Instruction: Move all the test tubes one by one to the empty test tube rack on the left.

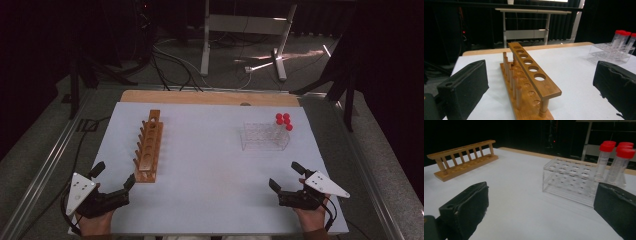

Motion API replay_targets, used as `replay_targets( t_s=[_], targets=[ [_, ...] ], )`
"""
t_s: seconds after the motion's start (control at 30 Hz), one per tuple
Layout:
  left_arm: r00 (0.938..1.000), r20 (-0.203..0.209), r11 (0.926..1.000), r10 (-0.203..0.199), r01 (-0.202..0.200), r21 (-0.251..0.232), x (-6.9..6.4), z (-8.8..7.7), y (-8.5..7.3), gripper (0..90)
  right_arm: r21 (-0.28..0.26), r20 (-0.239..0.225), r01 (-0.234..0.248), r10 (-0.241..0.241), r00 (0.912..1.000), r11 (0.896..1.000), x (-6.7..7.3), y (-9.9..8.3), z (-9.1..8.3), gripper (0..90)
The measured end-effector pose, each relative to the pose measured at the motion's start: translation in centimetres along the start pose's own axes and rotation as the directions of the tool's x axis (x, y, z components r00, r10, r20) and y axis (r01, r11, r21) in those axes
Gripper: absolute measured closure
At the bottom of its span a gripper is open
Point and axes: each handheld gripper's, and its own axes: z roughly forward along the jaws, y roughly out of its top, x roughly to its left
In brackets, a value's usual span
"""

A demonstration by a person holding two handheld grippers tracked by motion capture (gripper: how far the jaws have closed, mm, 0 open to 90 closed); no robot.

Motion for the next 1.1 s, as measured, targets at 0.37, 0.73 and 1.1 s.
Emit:
replay_targets(
  t_s=[0.37, 0.73, 1.1],
  targets=[
    [0.9998, -0.018, 0.9998, -0.011, 0.01, -0.016, -0.1, 0.1, -0.3, 0.6, -0.003, 0.005, 0.03, -0.03, 0.9995, 1.0, 0.3, 0.3, -0.2, 0.0],
    [0.9992, -0.036, 0.9991, 0.02, -0.021, -0.036, -0.3, 0.3, -0.4, 0.6, -0.024, 0.049, 0.047, -0.046, 0.9977, 0.999, 0.2, 1.9, -0.3, 0.0],
    [0.9991, -0.04, 0.9999, -0.016, 0.017, 0.001, 0.0, 0.5, -0.6, 0.6, -0.03, 0.074, 0.053, -0.05, 0.996, 0.998, -0.6, 4.0, 0.0, 0.0]
  ],
)
